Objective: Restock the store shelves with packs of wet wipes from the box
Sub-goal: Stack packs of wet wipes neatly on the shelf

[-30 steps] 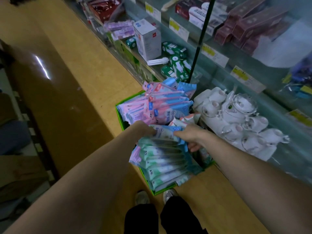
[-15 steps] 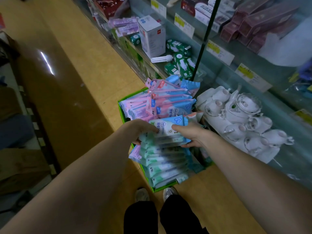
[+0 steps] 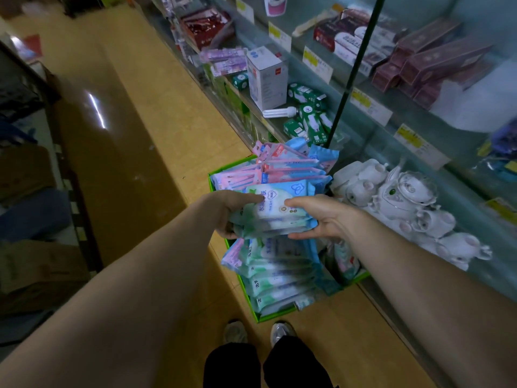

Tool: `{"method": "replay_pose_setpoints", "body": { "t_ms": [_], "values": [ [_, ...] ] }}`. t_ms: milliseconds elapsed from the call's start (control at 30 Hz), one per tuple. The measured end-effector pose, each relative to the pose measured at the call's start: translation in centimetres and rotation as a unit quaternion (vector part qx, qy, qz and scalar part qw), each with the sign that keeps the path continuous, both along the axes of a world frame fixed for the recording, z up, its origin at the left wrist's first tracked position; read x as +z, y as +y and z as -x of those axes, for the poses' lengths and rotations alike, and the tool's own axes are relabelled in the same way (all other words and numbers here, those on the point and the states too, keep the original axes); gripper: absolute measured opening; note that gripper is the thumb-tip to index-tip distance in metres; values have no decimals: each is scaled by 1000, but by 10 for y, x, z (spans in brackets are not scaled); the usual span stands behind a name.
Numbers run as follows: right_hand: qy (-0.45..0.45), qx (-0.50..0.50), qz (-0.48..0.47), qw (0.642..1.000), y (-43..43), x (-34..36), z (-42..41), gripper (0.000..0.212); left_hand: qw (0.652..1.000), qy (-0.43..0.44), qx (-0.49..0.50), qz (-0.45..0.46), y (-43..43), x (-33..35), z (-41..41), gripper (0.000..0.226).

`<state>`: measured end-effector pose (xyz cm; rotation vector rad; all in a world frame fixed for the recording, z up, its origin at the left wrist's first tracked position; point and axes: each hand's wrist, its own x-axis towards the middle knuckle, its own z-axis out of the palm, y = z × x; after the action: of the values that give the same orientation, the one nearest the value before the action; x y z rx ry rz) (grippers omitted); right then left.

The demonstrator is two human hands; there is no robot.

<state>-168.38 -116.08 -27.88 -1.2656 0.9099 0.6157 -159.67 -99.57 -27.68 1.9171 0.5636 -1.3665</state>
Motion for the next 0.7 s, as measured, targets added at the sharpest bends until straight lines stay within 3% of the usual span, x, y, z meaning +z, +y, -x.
{"method": "replay_pose_setpoints", "body": {
  "t_ms": [133, 300, 467, 700],
  "values": [
    [-23, -11, 0, 1000, 6, 13, -7, 16, 996, -22, 71, 40, 6, 17, -3, 43],
    [-76, -18, 13, 997, 14, 41, -21, 21, 989, -49, 115, 85, 16, 47, -12, 68],
    [-136, 4, 11, 991, 26, 84, -35, 19, 980, -111, 131, 101, 36, 90, -20, 41],
    [-220, 80, 52, 971, 67, 145, -58, 22, 961, -203, 166, 88, 80, 149, -16, 39]
  ]
}}
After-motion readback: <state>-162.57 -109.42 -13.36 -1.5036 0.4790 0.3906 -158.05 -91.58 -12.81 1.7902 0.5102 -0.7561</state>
